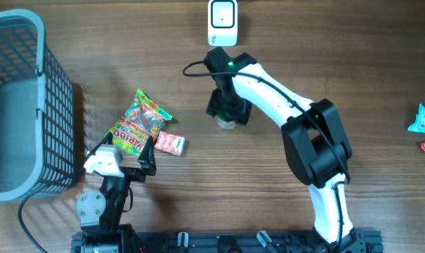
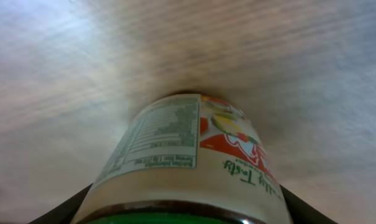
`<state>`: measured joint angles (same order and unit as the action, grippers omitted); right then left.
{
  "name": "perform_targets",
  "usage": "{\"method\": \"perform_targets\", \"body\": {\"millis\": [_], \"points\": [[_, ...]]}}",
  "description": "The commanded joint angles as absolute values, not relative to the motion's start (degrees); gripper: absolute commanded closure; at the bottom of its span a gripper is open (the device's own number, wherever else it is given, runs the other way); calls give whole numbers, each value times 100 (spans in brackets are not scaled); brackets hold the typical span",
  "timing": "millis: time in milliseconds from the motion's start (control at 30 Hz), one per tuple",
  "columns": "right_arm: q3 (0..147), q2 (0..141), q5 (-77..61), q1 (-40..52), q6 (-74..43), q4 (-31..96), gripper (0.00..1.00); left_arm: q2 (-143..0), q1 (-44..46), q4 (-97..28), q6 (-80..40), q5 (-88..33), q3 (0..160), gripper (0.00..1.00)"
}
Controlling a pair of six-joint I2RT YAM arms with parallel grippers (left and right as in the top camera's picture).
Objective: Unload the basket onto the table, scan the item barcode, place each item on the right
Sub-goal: 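Grasp the green-lidded jar with the right gripper and lift it, then carry the jar to the white scanner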
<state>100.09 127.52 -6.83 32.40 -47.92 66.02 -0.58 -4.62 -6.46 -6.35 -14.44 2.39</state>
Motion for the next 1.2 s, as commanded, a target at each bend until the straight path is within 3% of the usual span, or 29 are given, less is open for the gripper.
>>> {"method": "perform_targets", "body": {"millis": [0, 200, 400, 733, 833, 1167], "points": [[10481, 12908, -1306, 2963, -3957, 7284, 46, -75, -489, -642, -628, -1389, 180, 0], [10661, 12899, -3273, 2565, -2438, 7972, 46, -75, -489, -642, -628, -1389, 180, 0], [10661, 12899, -4101, 2209, -1796, 8508, 46, -75, -489, -642, -628, -1389, 180, 0], [10661, 12899, -4202, 2171, -1437, 9043, 47, -75, -489, -642, -628, -1389, 180, 0], [10661, 12899, -4189, 2191, -1610, 8702, 46, -75, -489, -642, -628, -1389, 180, 0], [11120, 12899, -4501, 2233, -2388, 5861, 47, -75, -489, -642, -628, -1389, 180, 0]]}}
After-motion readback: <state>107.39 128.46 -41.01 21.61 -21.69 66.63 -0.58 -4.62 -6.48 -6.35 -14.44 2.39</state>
